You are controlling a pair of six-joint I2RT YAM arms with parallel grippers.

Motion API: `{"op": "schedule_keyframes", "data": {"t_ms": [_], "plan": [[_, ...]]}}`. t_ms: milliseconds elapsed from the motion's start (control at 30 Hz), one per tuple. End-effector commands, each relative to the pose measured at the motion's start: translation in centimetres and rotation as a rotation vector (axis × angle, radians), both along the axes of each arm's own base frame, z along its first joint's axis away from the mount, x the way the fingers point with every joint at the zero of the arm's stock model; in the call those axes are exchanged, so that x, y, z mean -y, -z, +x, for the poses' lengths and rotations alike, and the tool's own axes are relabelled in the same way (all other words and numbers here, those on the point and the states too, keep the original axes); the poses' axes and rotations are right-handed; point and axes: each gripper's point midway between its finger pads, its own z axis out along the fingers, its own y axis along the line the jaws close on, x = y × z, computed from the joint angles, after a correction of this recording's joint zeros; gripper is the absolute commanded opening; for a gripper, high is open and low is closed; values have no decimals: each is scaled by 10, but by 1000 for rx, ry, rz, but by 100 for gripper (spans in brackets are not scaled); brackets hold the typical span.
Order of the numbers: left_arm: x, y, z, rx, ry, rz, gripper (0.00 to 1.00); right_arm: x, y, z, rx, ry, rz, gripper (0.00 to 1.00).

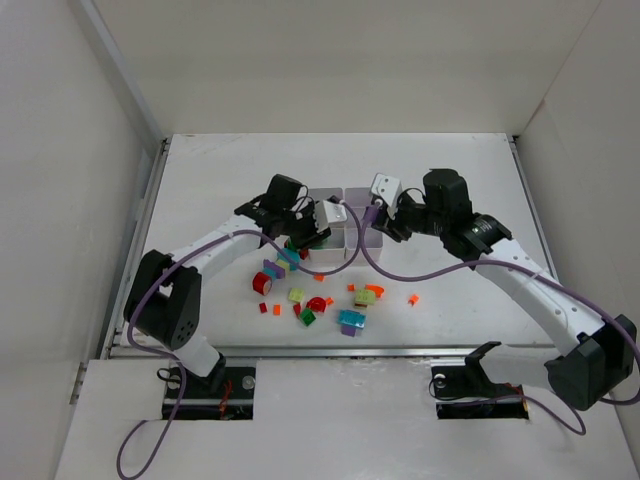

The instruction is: Sort the legos into containers by color

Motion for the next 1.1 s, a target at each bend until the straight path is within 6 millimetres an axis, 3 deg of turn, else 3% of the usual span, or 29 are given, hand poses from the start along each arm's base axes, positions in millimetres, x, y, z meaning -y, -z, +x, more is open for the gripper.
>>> {"op": "schedule_keyframes", "data": {"t_ms": [0,33,133,167,200,333,500,600,633,667,733,833,900,1067], "plan": [[1,-9,9,43,-33,-24,22,-1,-19,4,58,5,46,0],[1,-9,9,43,-33,-24,32,-1,-19,4,58,5,46,0],[1,-8,3,13,-24,-18,50,-2,-16,5,50,5,41,0],[1,-7,0,7,-6,-19,63,-1,-16,6,52,15,37,0],[1,-7,0,7,-6,-19,67,-1,-16,6,52,15,37,0],[5,-17,4,-5,-38,-47,69,-2,-9,8,36,15,28,0],[15,-63,13,-11,-83,-113,69,-10,5,12,27,-36,2,0],[9,-79,15,-45,-139,-136,69,-17,16,16,30,-89,-25,0],[5,-82,14,-59,-155,-148,69,-18,29,20,17,-101,-54,0],[-6,-88,20,-55,-193,-161,69,-20,32,24,20,-107,-64,0],[-19,-82,19,-79,-230,-155,67,-23,49,34,2,-125,-92,0],[-44,-68,14,-119,-302,-138,67,-27,60,44,-20,-139,-93,0],[-52,-70,17,-110,-354,-167,67,-30,73,50,-42,-145,-111,0],[-61,-59,12,-117,-396,-162,67,-28,81,53,-47,-128,-127,5]]}}
